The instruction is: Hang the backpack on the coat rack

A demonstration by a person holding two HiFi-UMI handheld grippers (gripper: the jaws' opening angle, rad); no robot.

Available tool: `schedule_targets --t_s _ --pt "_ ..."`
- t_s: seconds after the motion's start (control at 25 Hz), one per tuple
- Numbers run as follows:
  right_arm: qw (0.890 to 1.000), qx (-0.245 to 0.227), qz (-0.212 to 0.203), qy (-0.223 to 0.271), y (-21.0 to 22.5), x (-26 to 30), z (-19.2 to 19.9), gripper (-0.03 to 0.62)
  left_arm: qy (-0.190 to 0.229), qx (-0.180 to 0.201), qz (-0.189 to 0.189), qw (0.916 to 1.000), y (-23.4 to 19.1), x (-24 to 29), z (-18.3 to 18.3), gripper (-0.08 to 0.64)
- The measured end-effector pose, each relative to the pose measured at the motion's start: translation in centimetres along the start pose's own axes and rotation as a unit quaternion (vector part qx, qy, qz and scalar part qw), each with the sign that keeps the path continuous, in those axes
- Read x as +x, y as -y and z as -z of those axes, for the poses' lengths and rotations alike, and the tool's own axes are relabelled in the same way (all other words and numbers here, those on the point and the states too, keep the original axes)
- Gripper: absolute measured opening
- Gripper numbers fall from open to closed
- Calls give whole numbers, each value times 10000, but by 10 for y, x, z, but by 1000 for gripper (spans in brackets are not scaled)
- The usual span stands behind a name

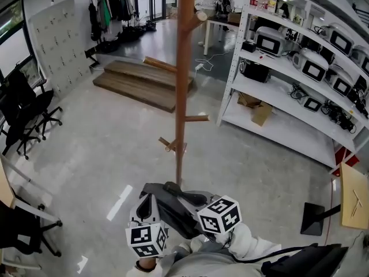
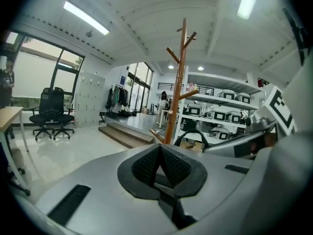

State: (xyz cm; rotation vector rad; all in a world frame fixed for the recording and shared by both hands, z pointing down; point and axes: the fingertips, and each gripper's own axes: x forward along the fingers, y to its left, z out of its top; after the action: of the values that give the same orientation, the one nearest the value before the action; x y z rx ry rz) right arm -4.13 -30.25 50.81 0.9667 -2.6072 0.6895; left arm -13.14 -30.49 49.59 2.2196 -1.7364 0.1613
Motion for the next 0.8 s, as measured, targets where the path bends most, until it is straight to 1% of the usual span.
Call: schedule_targets --t_s 0.12,0.2,0.4,0.6,0.72,0.8 --pt "9992 -369 -144 61 -2 6 -25 37 47 -39 -75 10000 -4 4 -3 2" --pt "9983 -534 -195 115 0 9 -41 37 70 -68 -119 9999 -6 5 -5 2" --pt "9977 -553 -270 298 8 15 -70 37 131 -86 -239 9996 -13 8 -9 2" --pt "9977 -196 -488 428 15 21 -97 37 215 -48 -383 9990 -22 6 -18 2" --pt "9977 -95 -509 430 25 24 -110 37 236 -38 -405 9989 -21 5 -21 2" --pt "9974 180 -574 408 35 27 -114 37 236 -21 -407 9989 -19 5 -21 2"
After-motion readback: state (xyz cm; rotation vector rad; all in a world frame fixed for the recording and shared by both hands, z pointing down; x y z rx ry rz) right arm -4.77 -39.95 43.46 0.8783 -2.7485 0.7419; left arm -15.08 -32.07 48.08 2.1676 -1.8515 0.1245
